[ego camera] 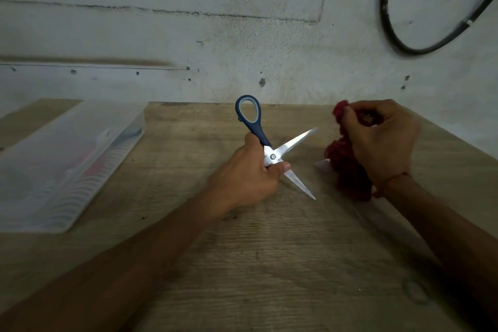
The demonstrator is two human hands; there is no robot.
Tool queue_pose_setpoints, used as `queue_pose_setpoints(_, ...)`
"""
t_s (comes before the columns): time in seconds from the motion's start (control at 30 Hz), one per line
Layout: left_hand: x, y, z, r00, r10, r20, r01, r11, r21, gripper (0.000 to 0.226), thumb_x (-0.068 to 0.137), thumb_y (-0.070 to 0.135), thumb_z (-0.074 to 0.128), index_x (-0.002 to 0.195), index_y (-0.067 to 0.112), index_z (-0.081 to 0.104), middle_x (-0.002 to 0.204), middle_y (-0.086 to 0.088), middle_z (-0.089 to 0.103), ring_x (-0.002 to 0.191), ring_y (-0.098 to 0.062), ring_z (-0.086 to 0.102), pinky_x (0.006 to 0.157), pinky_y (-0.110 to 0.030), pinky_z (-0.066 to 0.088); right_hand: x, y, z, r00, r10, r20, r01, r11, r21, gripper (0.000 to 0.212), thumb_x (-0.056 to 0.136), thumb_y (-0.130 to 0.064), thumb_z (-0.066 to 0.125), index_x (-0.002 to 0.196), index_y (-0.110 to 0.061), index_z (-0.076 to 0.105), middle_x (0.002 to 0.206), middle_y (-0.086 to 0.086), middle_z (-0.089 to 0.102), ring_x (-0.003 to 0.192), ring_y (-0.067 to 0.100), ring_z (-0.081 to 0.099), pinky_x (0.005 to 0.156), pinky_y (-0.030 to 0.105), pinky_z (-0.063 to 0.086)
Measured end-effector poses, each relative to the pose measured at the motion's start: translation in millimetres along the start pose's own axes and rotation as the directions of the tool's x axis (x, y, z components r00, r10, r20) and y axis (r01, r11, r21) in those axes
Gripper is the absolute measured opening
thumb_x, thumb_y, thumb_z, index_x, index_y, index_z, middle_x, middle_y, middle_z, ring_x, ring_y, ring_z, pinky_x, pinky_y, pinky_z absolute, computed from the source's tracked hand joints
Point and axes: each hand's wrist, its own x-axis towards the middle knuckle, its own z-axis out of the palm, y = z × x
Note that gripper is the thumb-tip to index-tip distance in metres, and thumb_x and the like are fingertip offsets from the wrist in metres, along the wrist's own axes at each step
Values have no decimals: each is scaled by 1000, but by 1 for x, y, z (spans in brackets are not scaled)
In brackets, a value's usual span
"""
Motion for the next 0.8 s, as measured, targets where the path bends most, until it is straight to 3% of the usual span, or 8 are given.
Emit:
queue_pose_setpoints(0.13,3,-1,0,998,-50,28,50,999,-16,41,92,41,65,116,15,45,90,4,54,77,-8,54,63,-23,44,-6,-3,-12,999,-31,9,31,999,-43,19,87,-33,67,97,-18,73,89,0,71,79,9,64,72,13,49)
queue_pose_setpoints(0.27,4,-1,0,998,-57,33,58,998,-18,39,93,38,65,114,12,46,88,3,55,74,-8,53,61,-24,42,-39,-25,7,943,-234,238,248,968,-31,10,87,-27,70,91,-18,74,84,-5,66,72,4,58,69,6,42)
queue_pose_setpoints(0.37,4,-3,0,998,-52,43,55,997,-61,32,92,31,65,109,11,46,85,-1,59,70,-11,58,61,-31,49,-54,-29,22,845,-377,380,395,918,32,11,85,-18,71,94,-12,72,88,1,65,76,10,59,68,23,51)
queue_pose_setpoints(0.43,1,-2,-1,999,-38,30,40,997,-67,33,92,29,65,112,12,45,88,-2,62,74,-15,63,66,-37,54,-54,-26,22,821,-435,370,440,895,74,12,84,-15,71,95,-10,72,88,3,66,76,13,61,66,28,53)
queue_pose_setpoints(0.5,-2,1,-1,1000,-10,5,11,998,-66,37,92,32,67,114,12,44,93,-3,64,80,-17,66,70,-40,56,-49,-22,20,833,-431,347,433,898,76,13,84,-16,72,95,-10,73,88,3,67,76,12,61,66,26,54)
queue_pose_setpoints(0.63,-3,4,-2,999,22,-29,-24,998,-51,39,91,34,68,112,11,45,90,2,61,78,-13,63,66,-30,53,-43,-18,20,875,-366,317,364,929,69,16,85,-23,72,95,-11,74,87,0,69,77,5,59,71,9,47)
queue_pose_setpoints(0.8,-1,3,0,999,31,-40,-32,999,-18,36,92,35,68,108,11,46,78,7,52,64,-6,51,54,-19,38,-32,-10,18,917,-319,238,320,947,35,10,84,-18,73,90,-12,75,82,1,69,72,0,55,70,1,37)
